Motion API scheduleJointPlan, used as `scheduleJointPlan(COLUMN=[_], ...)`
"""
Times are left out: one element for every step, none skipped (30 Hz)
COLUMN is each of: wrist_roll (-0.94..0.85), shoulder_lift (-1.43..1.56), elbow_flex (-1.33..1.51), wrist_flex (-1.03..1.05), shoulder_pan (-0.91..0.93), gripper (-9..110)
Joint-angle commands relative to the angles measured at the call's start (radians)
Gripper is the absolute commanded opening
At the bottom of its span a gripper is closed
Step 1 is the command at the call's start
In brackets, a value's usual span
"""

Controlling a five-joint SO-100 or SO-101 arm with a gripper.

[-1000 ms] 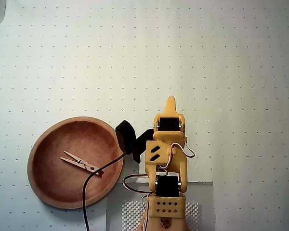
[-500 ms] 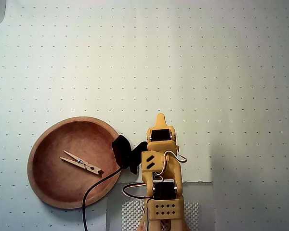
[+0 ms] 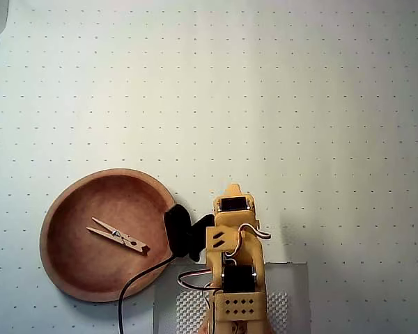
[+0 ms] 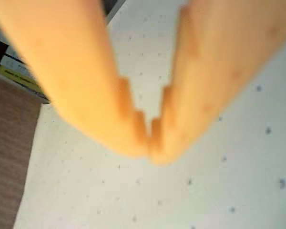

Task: Grasp a clothespin and put it in the bowl.

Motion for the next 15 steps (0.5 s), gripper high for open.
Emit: scheduleJointPlan(wrist_roll=[0.015, 0.015, 0.015, 0.015, 0.015, 0.015, 0.015, 0.015, 0.015, 0.015, 0.015, 0.014, 0.014, 0.014, 0.014], shoulder_lift=[0.014, 0.014, 0.014, 0.014, 0.014, 0.014, 0.015, 0.015, 0.015, 0.015, 0.015, 0.015, 0.015, 0.015, 0.015], elbow_flex=[-0.023, -0.023, -0.023, -0.023, -0.023, -0.023, -0.023, -0.023, -0.023, -0.023, -0.023, -0.023, -0.023, -0.023, -0.023], wrist_flex=[0.025, 0.026, 0.034, 0.043, 0.055, 0.057, 0.060, 0.060, 0.060, 0.060, 0.060, 0.060, 0.060, 0.060, 0.060], shoulder_pan=[0.029, 0.029, 0.029, 0.029, 0.029, 0.029, 0.029, 0.029, 0.029, 0.029, 0.029, 0.029, 0.029, 0.029, 0.029], gripper=[-3, -3, -3, -3, -3, -3, -3, -3, -3, -3, -3, -3, -3, -3, -3])
